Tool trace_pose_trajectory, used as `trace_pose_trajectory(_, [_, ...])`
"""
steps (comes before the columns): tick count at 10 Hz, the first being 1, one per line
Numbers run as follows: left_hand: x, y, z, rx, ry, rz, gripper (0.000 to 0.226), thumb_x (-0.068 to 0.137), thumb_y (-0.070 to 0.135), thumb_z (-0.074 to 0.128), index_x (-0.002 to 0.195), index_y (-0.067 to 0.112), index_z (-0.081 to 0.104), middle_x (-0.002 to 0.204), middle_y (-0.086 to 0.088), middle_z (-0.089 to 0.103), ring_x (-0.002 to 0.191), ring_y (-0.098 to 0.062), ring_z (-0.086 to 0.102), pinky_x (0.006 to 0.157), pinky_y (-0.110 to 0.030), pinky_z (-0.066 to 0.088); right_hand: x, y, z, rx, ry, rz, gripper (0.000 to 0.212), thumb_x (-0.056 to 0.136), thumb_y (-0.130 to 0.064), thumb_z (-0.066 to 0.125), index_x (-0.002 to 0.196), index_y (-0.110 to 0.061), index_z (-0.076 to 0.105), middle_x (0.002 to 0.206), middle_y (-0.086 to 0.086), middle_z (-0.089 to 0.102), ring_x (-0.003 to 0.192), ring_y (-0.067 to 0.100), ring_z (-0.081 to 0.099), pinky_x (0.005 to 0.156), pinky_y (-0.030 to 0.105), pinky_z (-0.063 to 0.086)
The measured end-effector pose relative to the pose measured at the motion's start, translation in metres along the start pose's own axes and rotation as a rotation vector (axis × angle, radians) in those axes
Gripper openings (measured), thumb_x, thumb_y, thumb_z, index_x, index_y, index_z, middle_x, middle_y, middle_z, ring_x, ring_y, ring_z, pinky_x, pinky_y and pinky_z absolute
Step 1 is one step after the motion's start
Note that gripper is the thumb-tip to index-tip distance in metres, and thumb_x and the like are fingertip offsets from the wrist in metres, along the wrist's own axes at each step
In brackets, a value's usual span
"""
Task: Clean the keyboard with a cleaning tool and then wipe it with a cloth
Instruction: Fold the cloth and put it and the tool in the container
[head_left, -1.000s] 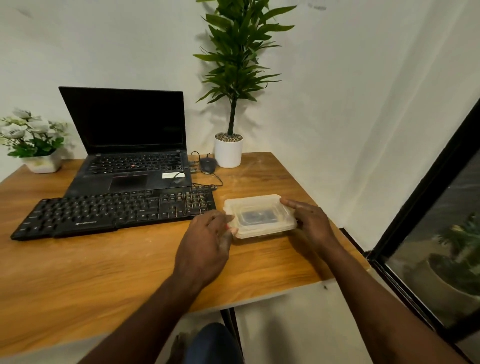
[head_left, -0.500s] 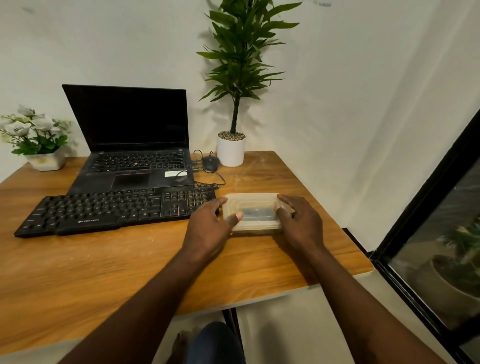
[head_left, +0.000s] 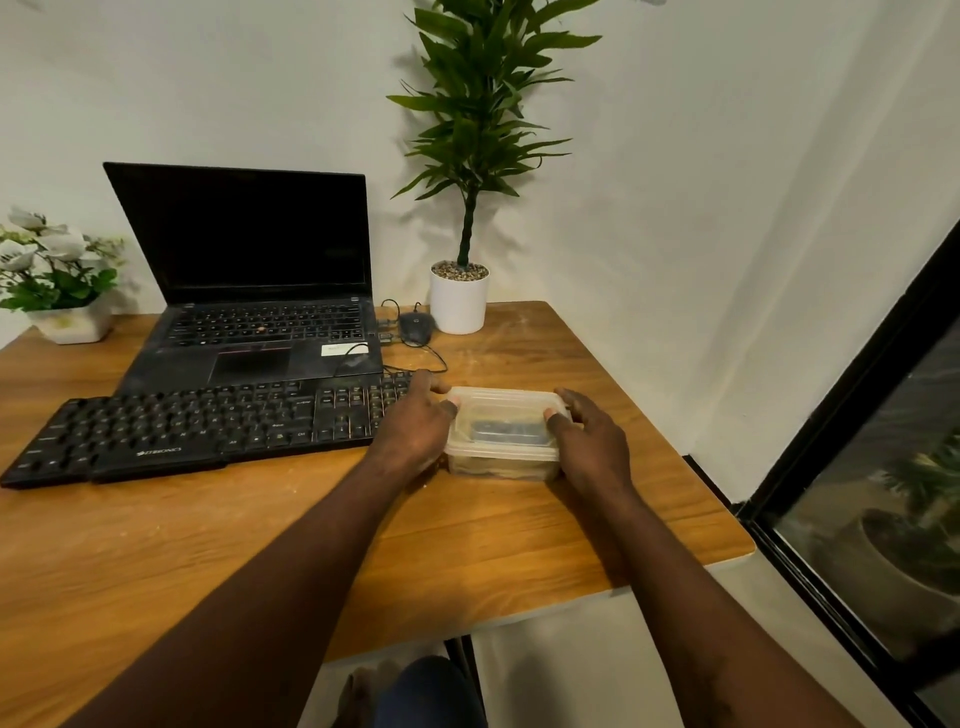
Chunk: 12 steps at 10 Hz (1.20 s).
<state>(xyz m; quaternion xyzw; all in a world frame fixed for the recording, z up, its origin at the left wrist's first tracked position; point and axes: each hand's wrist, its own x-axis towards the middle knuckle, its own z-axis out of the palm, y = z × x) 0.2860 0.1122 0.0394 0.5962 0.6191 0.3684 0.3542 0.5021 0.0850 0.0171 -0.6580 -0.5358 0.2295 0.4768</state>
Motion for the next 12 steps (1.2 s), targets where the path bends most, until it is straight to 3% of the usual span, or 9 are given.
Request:
trace_pose_trajectory(2, [0.002,-0.005,0.012,0.172,0.100,0.065,0.018,0.107,0.030,0.050,0.124,0.027,0.047,0.102,-0.002,0.066,0.086,-0.024,0.067,0.079,-0.047,0.059,-0.001,0.005,0.005,-0.021,-0.004,-0.017,0.047,0.105,-0.040,0.054,0.150,-0.027,0.052,0.147,-0.004,0.059,0.125,0.016,0.059,0.105,0.045,0.054])
trace_pose_trajectory(4, [-0.024,-0.002,0.002,0.350,0.200,0.198,0.037,0.106,0.052,0.044,0.127,0.025,0.057,0.129,-0.002,0.058,0.101,-0.022,0.063,0.083,-0.039,0.054,-0.010,-0.008,-0.006,-0.042,0.068,-0.007,0.062,0.096,-0.061,0.059,0.148,-0.030,0.048,0.139,-0.004,0.062,0.118,0.018,0.062,0.095,0.041,0.058])
trace_pose_trajectory(5, [-0.048,-0.010,-0.007,0.475,0.241,0.435,0.036,0.104,0.058,0.041,0.118,0.033,0.063,0.124,0.016,0.055,0.090,-0.010,0.062,0.074,-0.036,0.057,-0.022,-0.007,-0.011,-0.025,0.044,-0.116,0.057,0.091,-0.058,0.068,0.140,-0.035,0.053,0.134,-0.015,0.059,0.109,0.010,0.063,0.084,0.035,0.062])
trace_pose_trajectory(6, [-0.049,-0.015,-0.006,0.604,0.183,0.483,0.040,0.104,0.058,0.040,0.120,0.034,0.067,0.123,0.021,0.062,0.092,-0.006,0.063,0.076,-0.034,0.057,-0.029,-0.006,-0.003,-0.078,0.036,-0.206,0.037,0.092,-0.046,0.073,0.125,-0.029,0.068,0.131,-0.012,0.062,0.112,0.007,0.059,0.092,0.032,0.057])
trace_pose_trajectory(7, [-0.036,-0.008,-0.008,0.592,0.155,0.417,0.044,0.104,0.060,0.041,0.130,0.033,0.064,0.134,0.016,0.063,0.109,-0.011,0.064,0.087,-0.036,0.055,-0.020,-0.014,0.012,-0.052,0.065,-0.203,0.032,0.095,-0.042,0.070,0.121,-0.025,0.072,0.127,-0.009,0.066,0.111,0.007,0.061,0.094,0.032,0.057])
trace_pose_trajectory(8, [-0.019,0.000,-0.011,0.712,-0.018,0.360,0.053,0.105,0.057,0.043,0.151,0.032,0.046,0.162,0.013,0.039,0.137,-0.017,0.050,0.108,-0.044,0.046,-0.003,-0.019,0.024,-0.087,0.097,-0.153,0.033,0.097,-0.040,0.069,0.126,-0.023,0.071,0.132,-0.005,0.066,0.113,0.012,0.062,0.095,0.034,0.057])
trace_pose_trajectory(10, [0.001,0.000,-0.024,0.848,-0.092,0.301,0.061,0.106,0.052,0.042,0.161,0.032,0.025,0.171,0.014,0.014,0.148,-0.021,0.038,0.116,-0.049,0.039,0.019,-0.031,0.046,-0.121,0.057,-0.138,0.034,0.102,-0.035,0.064,0.132,-0.019,0.068,0.131,-0.003,0.067,0.108,0.009,0.060,0.080,0.016,0.048])
trace_pose_trajectory(11, [-0.001,-0.006,-0.026,0.865,-0.125,0.290,0.073,0.103,0.061,0.043,0.163,0.031,0.015,0.172,0.013,0.003,0.149,-0.024,0.037,0.115,-0.051,0.041,0.021,-0.029,0.048,-0.171,0.017,-0.163,0.040,0.104,-0.042,0.057,0.138,-0.021,0.063,0.140,-0.001,0.063,0.122,0.018,0.061,0.099,0.034,0.055])
trace_pose_trajectory(12, [-0.013,-0.009,-0.032,0.816,-0.083,0.343,0.086,0.098,0.067,0.046,0.163,0.038,-0.003,0.171,0.016,-0.006,0.147,-0.026,0.039,0.113,-0.052,0.044,0.019,-0.036,0.041,-0.262,0.073,-0.167,0.051,0.105,-0.051,0.050,0.144,-0.019,0.055,0.149,0.002,0.053,0.128,0.024,0.057,0.096,0.033,0.050])
